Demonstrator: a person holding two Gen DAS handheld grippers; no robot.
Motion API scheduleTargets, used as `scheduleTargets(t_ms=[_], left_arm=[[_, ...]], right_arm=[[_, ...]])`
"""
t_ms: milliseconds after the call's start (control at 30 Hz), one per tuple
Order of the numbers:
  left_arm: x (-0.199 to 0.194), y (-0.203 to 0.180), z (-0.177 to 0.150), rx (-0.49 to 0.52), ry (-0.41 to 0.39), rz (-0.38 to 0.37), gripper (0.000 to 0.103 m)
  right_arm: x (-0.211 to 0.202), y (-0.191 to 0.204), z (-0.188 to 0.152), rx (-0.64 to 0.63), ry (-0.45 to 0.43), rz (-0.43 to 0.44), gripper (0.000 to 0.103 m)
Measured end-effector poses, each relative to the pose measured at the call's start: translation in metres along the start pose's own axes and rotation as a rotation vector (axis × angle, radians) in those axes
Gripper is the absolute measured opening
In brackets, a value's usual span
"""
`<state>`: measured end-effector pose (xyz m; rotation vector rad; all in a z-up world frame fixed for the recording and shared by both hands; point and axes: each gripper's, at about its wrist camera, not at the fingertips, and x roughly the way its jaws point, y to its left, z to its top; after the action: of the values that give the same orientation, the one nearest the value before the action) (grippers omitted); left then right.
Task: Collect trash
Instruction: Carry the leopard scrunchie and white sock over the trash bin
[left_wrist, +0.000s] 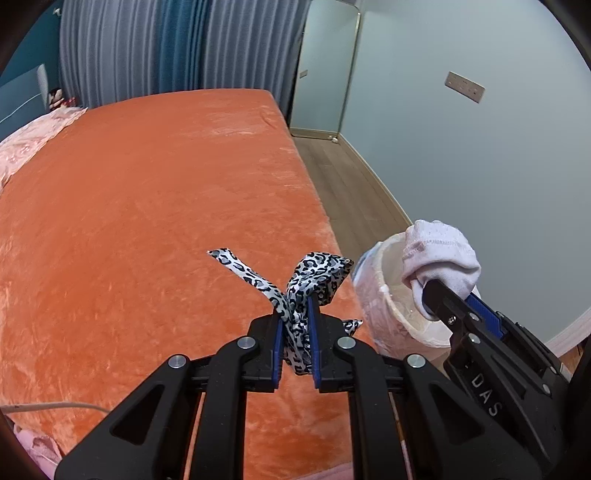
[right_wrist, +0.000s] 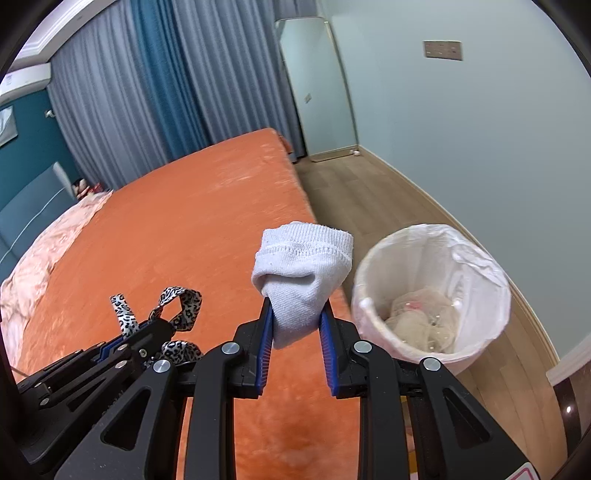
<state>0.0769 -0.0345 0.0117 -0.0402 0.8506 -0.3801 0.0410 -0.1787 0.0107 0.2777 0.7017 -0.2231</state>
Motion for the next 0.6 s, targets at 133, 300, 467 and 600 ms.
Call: scheduleTargets(t_ms=[133,300,467,600], left_arm=[[0.008,-0.021,0.005,0.032,0.008,-0.034,0.011],[0.02,-0.047,0.012,0.069,0.014,-0.069,0.011],[0.032,-0.071,0.017,0.101,0.02,-0.093,0.011],[0.041,-0.086,0.02,0.114,0.026,-0.127,0.011]], right_arm=[[0.001,-0.031,0.006,0.042,-0.017,-0.035,0.022],[0.001,-0.068,0.01,0.102,-0.032,-0.078,0.022],[0.003,-0.101,0.01,0.156,-0.038,-0.112,0.022],[0.005,-0.111,0.01,0.179,-0.038,-0.127,0.022]])
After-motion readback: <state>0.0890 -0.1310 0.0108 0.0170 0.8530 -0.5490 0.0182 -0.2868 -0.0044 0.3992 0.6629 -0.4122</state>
